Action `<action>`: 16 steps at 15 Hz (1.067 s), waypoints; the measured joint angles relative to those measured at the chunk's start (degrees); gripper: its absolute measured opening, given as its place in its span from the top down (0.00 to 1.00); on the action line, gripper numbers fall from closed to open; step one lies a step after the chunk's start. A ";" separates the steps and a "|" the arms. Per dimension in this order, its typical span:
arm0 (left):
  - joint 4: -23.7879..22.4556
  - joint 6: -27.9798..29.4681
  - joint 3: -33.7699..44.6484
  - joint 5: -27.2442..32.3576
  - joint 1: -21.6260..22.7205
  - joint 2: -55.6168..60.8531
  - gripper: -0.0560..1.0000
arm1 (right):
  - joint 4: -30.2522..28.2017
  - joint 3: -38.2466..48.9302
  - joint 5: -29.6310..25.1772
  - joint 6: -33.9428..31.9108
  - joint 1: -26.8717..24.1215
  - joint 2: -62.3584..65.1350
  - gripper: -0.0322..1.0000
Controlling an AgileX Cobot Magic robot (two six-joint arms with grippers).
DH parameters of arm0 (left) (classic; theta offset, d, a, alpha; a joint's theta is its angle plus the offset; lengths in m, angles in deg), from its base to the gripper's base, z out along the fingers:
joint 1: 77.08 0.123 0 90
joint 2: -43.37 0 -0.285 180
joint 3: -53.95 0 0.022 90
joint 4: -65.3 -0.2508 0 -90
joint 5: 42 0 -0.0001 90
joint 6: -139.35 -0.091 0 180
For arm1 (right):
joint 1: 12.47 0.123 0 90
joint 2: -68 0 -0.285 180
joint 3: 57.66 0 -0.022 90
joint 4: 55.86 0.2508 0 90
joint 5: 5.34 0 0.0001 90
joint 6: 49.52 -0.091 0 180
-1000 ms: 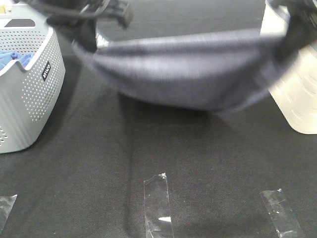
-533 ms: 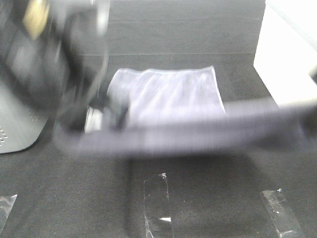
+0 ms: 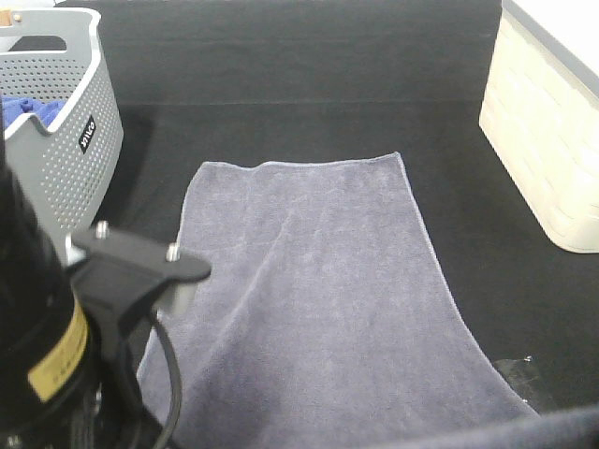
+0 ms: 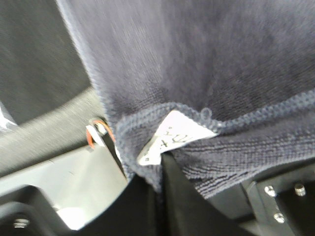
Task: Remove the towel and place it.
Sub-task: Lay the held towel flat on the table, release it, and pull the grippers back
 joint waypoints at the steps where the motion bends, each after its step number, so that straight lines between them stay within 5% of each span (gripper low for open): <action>1: 1.26 0.00 1.43 -1.83 0.00 0.00 0.95 | 0.00 1.43 0.00 0.00 0.00 0.00 0.97; 3: 3.38 0.17 3.15 -5.44 0.00 0.00 0.95 | -0.63 3.38 0.06 0.00 0.00 0.00 0.97; 6: 3.72 0.23 3.21 -5.21 0.00 0.00 0.81 | -1.26 3.67 0.06 0.00 0.00 0.00 0.87; 10: 4.30 0.23 3.21 -5.04 0.00 0.00 0.35 | -1.49 3.67 0.06 0.00 0.00 0.00 0.33; 16: 3.38 0.23 3.21 -5.04 0.00 0.00 0.32 | -1.49 3.55 0.06 0.00 0.00 0.00 0.25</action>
